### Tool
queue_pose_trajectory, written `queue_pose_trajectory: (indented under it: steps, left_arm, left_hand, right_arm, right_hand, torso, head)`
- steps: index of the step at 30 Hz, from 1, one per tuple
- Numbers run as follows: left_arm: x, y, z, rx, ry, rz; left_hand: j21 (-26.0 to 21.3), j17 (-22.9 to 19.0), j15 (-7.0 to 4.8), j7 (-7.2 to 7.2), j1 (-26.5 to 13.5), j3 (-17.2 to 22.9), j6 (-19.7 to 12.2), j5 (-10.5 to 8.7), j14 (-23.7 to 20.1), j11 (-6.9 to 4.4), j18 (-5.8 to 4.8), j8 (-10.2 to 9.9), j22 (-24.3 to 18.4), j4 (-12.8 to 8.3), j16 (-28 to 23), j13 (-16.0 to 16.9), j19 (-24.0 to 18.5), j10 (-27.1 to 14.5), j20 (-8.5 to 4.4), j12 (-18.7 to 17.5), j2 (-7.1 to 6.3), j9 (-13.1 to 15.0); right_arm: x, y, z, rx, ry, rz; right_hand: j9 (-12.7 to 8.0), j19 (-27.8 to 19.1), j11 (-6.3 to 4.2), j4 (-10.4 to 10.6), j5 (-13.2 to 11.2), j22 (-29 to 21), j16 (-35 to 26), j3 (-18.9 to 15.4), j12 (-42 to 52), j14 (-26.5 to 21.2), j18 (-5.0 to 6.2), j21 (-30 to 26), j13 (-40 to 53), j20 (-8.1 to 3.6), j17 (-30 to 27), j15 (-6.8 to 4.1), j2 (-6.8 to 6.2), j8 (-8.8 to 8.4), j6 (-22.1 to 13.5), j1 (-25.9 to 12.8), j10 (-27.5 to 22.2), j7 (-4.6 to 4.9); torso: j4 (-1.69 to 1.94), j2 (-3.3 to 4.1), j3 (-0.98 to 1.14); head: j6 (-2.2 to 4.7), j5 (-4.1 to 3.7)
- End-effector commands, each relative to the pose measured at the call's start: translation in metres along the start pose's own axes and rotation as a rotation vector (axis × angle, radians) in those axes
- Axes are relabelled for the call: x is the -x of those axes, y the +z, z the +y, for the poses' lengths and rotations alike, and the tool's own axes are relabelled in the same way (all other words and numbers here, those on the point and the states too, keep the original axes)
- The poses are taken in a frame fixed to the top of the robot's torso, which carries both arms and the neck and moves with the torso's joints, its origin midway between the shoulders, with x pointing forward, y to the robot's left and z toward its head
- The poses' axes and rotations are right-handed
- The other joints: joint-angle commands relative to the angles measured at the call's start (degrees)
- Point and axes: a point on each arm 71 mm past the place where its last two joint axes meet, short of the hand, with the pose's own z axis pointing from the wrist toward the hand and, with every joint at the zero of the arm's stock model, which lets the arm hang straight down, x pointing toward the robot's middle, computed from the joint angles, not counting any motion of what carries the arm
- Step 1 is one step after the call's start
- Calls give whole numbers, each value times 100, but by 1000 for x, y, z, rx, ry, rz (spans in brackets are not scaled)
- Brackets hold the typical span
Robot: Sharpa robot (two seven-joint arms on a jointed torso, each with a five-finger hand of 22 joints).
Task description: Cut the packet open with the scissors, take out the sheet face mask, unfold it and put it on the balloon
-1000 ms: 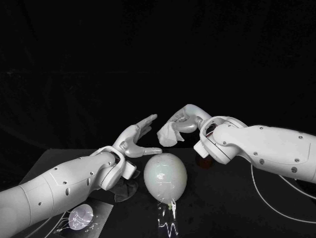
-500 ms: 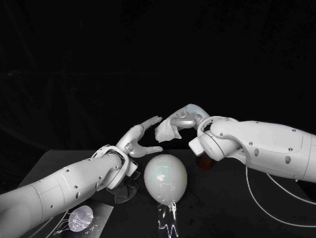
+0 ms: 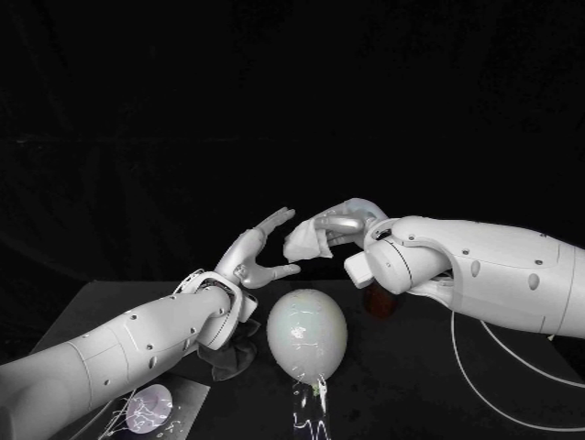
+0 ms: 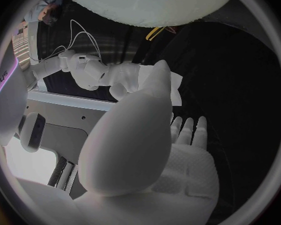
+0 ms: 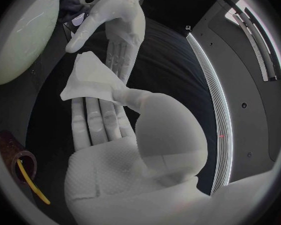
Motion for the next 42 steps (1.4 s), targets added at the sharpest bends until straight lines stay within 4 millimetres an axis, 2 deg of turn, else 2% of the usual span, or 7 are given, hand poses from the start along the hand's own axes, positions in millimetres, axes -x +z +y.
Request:
queue_pose_trajectory:
  steps: [1,12,15,20,27,36,42]
  left_arm:
    - [2,2,-4,-22,9,-73]
    - [-7,7,-10,-33,0,-61]
    - [-9,8,-11,-35,-5,-57]
    - [-11,9,-13,-37,-16,-60]
    - [-12,10,-15,-32,-42,-75]
    - [-10,9,-15,-20,-67,-94]
    - [-9,9,-14,-9,-92,-100]
  left_hand:
    - [13,-6,12,-6,86,-50,-41,15,-31,-18,55,-13,-10,2,-14,-5,-42,-8,5,-28,-44,-5]
    - [9,2,5,-39,71,-87,60,15,-8,-54,62,24,-14,1,-11,8,-56,90,-2,-15,-21,28]
    - [19,18,6,-34,43,-20,312,10,46,-44,67,121,-11,-3,2,25,-35,256,3,11,48,98]
    - [56,70,14,17,-55,122,762,4,235,21,79,300,3,-15,57,50,47,572,23,47,222,224]
    - [132,156,25,146,-265,481,1336,-7,579,177,99,531,28,-55,149,83,213,1148,57,95,668,384]
    - [178,197,30,263,-359,727,1572,-8,774,318,112,619,40,-107,185,93,307,1444,78,92,952,447]
    - [185,197,53,319,-449,829,1540,-10,805,379,103,598,37,-103,177,88,314,1471,93,68,1033,437]
  right_arm:
    - [-2,0,1,-17,59,14]
    - [-6,1,2,-23,83,19]
    - [-6,2,3,-23,85,18]
    - [-5,2,3,-24,86,17]
    - [-4,3,2,-24,81,12]
    - [1,3,1,-26,77,4]
    - [4,4,0,-27,73,-3]
  right_hand:
    - [12,-2,5,-35,61,21,40,-2,2,45,81,46,9,-57,7,14,-12,24,53,-76,40,-8]
    - [17,-34,-10,-121,268,106,67,3,1,74,78,148,10,-74,17,0,1,32,80,-166,91,-23]
    - [17,-44,-13,-141,312,127,71,6,0,79,77,173,10,-77,19,-4,7,34,86,-185,101,-26]
    - [17,-53,-16,-157,346,145,76,7,1,84,76,193,10,-80,21,-6,13,35,92,-200,109,-28]
    - [17,-63,-18,-172,374,161,80,8,1,88,76,211,11,-82,23,-8,17,35,97,-214,117,-30]
    - [17,-67,-19,-177,384,167,81,8,0,89,75,217,11,-83,23,-9,18,35,98,-218,119,-31]
    - [17,-73,-20,-186,400,175,83,9,0,90,75,227,11,-84,24,-10,19,36,101,-225,123,-32]
  torso:
    - [3,1,-4]
    - [7,-2,1]
    - [4,-2,0]
    - [3,0,-1]
    - [1,2,1]
    - [-1,-1,1]
    - [6,0,2]
  head:
    - [21,1]
    - [49,24]
    - [46,26]
    - [43,22]
    - [56,13]
    - [70,3]
    - [82,-22]
